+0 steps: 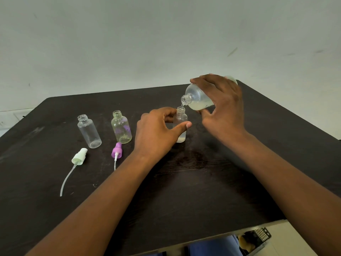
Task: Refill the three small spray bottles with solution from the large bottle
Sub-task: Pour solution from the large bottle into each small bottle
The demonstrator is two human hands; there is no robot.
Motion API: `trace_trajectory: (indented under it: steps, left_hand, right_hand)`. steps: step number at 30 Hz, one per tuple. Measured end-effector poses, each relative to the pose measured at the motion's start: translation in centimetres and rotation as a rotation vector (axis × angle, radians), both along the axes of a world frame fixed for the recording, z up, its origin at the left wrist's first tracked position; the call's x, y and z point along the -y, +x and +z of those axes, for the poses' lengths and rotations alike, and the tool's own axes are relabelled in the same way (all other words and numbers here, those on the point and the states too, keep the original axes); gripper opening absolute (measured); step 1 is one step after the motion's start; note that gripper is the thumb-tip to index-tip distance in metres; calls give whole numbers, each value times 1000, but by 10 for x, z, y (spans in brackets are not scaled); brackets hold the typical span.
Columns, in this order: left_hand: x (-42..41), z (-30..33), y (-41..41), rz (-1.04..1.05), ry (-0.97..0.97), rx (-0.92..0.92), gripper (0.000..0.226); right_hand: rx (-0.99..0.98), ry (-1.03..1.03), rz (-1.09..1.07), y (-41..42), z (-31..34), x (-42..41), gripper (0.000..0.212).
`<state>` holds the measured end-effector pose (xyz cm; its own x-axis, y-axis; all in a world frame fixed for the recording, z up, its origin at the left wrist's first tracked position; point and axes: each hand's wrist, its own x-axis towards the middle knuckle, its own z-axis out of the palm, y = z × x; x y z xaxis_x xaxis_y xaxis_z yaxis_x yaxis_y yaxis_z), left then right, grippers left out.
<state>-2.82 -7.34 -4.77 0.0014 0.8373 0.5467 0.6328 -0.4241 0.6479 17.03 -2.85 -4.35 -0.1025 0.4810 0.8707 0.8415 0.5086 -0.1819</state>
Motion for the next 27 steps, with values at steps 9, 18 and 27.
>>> trace_trajectory:
  steps: [9, 18, 27]
  left_hand:
    - [2, 1, 1, 4, 12, 1, 54]
    - [1, 1, 1, 5, 2, 4, 48]
    - [0, 1, 1, 2, -2, 2, 51]
  right_hand:
    - [1, -4, 4, 0, 1, -1, 77]
    - [4, -4, -3, 1, 2, 0, 76]
    - [-3, -9, -1, 0, 2, 1, 76]
